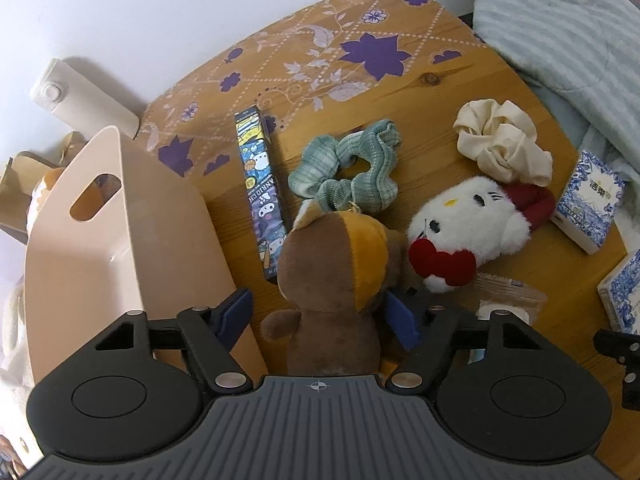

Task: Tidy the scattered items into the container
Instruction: 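Reach the left tool to the brown plush keychain and the right tool to a tissue pack, then close the left gripper on the brown plush while the right gripper grasps the blue tissue pack, then carry both items over the beige basket and open both grippers to drop them, then grasp the wrapped bread roll with the left gripper while the right grasps another tissue pack, then carry the bread roll and tissue pack over the basket and release both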

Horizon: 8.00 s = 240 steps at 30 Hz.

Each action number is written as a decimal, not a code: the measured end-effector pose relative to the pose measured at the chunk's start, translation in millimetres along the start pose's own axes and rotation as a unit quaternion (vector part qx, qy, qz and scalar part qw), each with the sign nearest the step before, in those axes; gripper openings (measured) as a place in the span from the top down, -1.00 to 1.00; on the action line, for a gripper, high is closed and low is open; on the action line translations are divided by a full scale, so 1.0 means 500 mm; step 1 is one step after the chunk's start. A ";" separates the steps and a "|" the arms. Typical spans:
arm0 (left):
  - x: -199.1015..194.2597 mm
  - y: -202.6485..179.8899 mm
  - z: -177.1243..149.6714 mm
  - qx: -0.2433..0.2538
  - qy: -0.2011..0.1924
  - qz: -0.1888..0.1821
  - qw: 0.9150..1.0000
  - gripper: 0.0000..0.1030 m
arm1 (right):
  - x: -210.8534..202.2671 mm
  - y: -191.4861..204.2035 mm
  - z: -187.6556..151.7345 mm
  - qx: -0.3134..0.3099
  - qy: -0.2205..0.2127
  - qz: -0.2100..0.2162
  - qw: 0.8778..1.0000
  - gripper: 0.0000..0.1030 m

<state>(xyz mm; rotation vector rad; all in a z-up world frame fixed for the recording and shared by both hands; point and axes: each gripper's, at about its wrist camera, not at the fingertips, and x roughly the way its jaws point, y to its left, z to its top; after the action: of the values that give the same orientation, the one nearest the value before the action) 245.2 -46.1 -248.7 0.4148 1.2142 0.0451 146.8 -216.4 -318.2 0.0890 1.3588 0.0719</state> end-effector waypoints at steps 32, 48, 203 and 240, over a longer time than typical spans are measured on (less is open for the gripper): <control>0.048 -0.031 -0.013 0.007 0.066 0.063 0.996 0.09 | -0.007 0.008 -0.001 0.001 -0.008 0.001 1.000 0.07; 0.009 -0.025 -0.021 -0.038 0.054 0.047 0.997 0.14 | -0.034 0.018 -0.006 -0.006 -0.032 -0.005 0.999 0.20; -0.010 -0.131 -0.162 -0.186 0.014 -0.080 0.979 -0.12 | -0.002 0.050 0.188 -0.232 -0.042 -0.015 0.972 -0.17; -0.241 0.029 -0.138 -0.205 -0.111 -0.071 0.970 0.50 | -0.271 0.157 0.187 -0.226 -0.164 0.041 0.959 -0.16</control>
<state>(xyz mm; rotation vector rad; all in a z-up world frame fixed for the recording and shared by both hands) 141.8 -43.3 -155.3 -0.0297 0.9780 0.1199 210.1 -154.4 -158.5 -0.2200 0.9795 0.4172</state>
